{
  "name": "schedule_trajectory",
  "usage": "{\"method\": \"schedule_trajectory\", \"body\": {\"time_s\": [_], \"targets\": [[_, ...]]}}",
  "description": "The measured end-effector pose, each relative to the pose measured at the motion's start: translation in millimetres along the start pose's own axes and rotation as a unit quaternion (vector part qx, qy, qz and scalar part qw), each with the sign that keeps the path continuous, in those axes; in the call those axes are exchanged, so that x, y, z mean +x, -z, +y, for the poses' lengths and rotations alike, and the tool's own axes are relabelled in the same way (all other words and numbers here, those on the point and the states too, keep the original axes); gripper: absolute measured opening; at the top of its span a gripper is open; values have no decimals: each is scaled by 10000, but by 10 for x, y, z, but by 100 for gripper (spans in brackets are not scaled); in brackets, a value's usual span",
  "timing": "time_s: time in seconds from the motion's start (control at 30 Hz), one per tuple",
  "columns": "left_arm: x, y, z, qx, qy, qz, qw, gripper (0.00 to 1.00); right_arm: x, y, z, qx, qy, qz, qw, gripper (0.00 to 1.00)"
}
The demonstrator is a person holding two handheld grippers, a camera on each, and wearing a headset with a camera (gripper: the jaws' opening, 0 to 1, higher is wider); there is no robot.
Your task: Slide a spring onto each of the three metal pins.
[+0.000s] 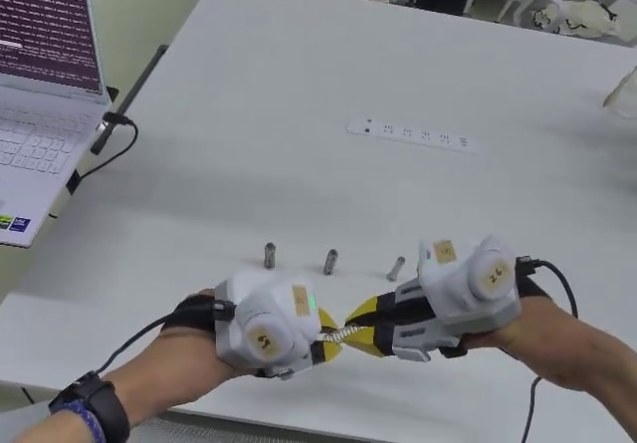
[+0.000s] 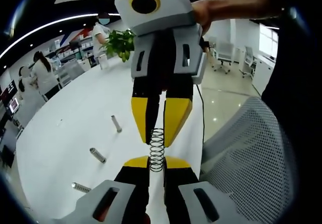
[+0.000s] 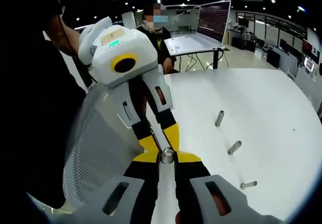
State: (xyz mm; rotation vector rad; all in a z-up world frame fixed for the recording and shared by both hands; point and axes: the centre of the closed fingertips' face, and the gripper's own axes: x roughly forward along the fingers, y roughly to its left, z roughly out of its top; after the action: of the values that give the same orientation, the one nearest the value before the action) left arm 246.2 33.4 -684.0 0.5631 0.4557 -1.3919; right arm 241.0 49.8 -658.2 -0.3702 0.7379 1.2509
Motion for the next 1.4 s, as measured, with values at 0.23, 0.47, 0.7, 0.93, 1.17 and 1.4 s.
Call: {"method": "schedule_trajectory", "body": {"time_s": [0.23,0.47,0.7,0.93,1.17,1.4], "targets": [[-20,-71,-2,-44,40,-107,9999,2,31,18,-2,-407,-149,314,9986,9],[-20,-89,-8,-41,58,-148,9999,2,66,51,9,-667,-269,517,9961,10],[-33,-76,-12,-47,79,-130,9999,2,81,101,14,-834,-358,604,9940,9],[-23,-78,-18,-47,98,-134,9999,2,80,102,13,-838,-348,629,9939,9],[31,-58,-61,62,107,-111,9999,3,71,163,16,-829,-352,713,9934,8],[27,90,-78,-46,94,40,9999,5,3,275,-64,-725,-201,784,9941,9]]}}
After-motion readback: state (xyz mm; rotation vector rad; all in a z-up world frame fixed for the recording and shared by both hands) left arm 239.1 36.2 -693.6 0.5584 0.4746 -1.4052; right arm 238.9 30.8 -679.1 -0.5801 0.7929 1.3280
